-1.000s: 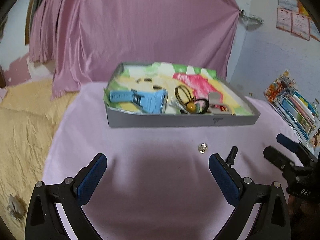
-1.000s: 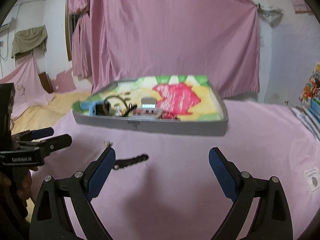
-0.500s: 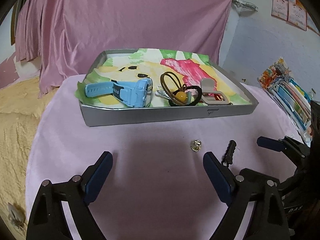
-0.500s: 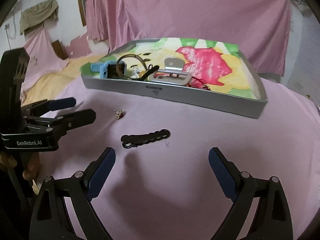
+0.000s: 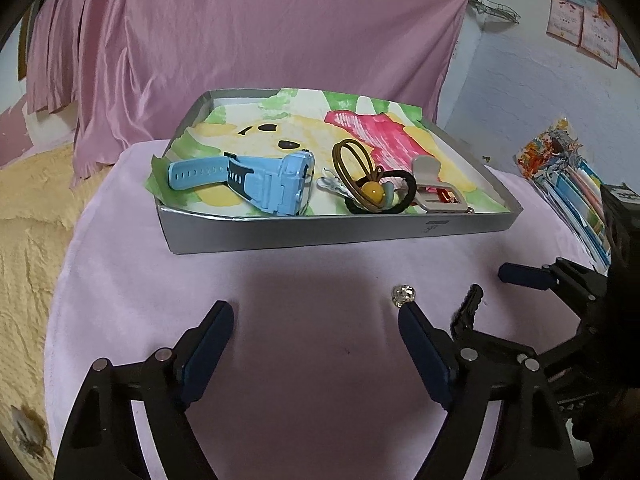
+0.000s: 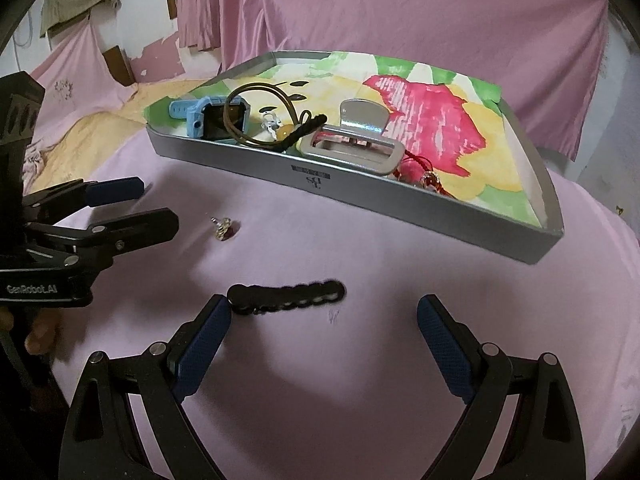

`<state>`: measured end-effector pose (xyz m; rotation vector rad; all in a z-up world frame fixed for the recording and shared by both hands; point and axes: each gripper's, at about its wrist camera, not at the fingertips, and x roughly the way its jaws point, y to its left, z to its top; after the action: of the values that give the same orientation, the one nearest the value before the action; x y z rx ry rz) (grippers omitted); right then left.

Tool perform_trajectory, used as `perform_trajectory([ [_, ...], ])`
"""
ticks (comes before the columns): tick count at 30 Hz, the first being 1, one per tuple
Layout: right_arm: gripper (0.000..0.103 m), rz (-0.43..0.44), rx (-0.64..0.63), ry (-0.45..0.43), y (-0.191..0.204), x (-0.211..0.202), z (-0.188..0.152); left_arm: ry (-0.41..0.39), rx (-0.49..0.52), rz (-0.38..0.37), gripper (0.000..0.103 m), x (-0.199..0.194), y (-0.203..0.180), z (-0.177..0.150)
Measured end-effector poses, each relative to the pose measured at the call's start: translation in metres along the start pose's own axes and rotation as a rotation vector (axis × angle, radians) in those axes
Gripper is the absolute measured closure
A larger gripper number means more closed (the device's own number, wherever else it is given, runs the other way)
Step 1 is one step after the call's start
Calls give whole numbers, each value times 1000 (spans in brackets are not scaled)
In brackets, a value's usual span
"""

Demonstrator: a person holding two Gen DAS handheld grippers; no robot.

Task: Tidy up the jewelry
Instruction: 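Grasp the black bead chain with the right tool while the left tool approaches the silver charm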

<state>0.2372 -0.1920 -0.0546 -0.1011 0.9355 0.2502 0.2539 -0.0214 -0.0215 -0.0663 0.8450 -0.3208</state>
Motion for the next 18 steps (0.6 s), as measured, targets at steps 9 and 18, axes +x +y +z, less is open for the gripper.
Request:
perform_trajectory([
  [9,22,-23,36,-9,-20,4,8,11,35,-24,26,6,-8,4],
  [18,46,-35,65,-41,-35,0,3,37,94,-53,37,12,-27,7],
])
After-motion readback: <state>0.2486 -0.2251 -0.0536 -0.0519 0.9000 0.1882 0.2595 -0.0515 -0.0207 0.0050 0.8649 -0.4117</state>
